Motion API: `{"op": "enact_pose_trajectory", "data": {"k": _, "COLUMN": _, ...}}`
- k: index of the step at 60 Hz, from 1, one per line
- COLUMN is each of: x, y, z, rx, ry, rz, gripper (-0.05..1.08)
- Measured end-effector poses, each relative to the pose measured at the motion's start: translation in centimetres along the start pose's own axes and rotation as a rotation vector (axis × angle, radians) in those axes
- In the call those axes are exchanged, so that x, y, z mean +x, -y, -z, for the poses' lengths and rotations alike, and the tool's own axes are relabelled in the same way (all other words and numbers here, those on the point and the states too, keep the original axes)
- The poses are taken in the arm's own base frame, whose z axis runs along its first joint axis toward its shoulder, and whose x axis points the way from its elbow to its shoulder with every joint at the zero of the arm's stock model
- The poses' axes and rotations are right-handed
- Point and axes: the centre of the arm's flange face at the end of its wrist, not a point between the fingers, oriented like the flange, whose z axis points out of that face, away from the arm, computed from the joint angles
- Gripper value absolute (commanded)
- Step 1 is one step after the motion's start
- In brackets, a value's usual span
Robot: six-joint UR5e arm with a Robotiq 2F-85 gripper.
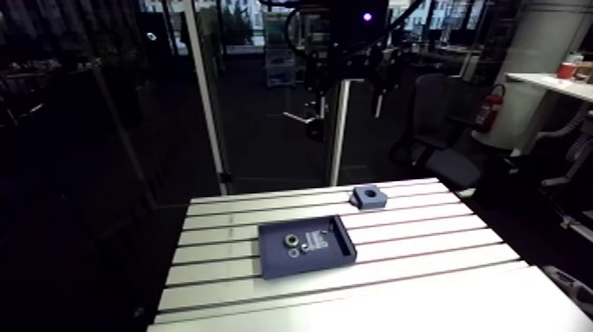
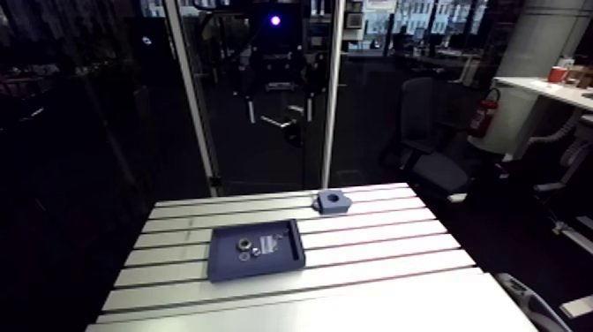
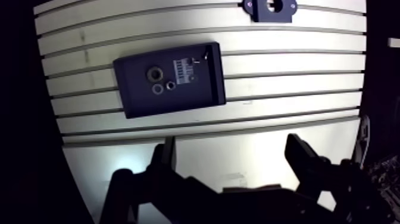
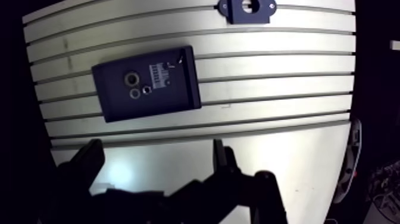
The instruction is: Pick up the bearing and press it into the housing until flush.
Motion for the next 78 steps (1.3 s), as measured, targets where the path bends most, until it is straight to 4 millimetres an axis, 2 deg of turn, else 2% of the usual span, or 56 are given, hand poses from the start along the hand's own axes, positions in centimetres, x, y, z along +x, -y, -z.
{"op": "enact_pose_trajectory", "data": {"k": 40, "x": -5.2, "y": 9.4, "z": 5.9, "rx": -0.017, "ry": 0.052, "rz": 0.101, "gripper": 0.0}}
{"op": "enact_pose_trajectory", "data": {"k": 54, "x": -5.7, "y": 10.1, "z": 6.3, "rx": -0.019, "ry": 0.057, "rz": 0.109, "gripper": 0.0}}
{"op": "enact_pose_trajectory", "data": {"k": 78, "x": -5.7, "y": 9.9, "z": 5.8, "rx": -0.02, "ry": 0.061, "rz": 0.105, "gripper": 0.0}}
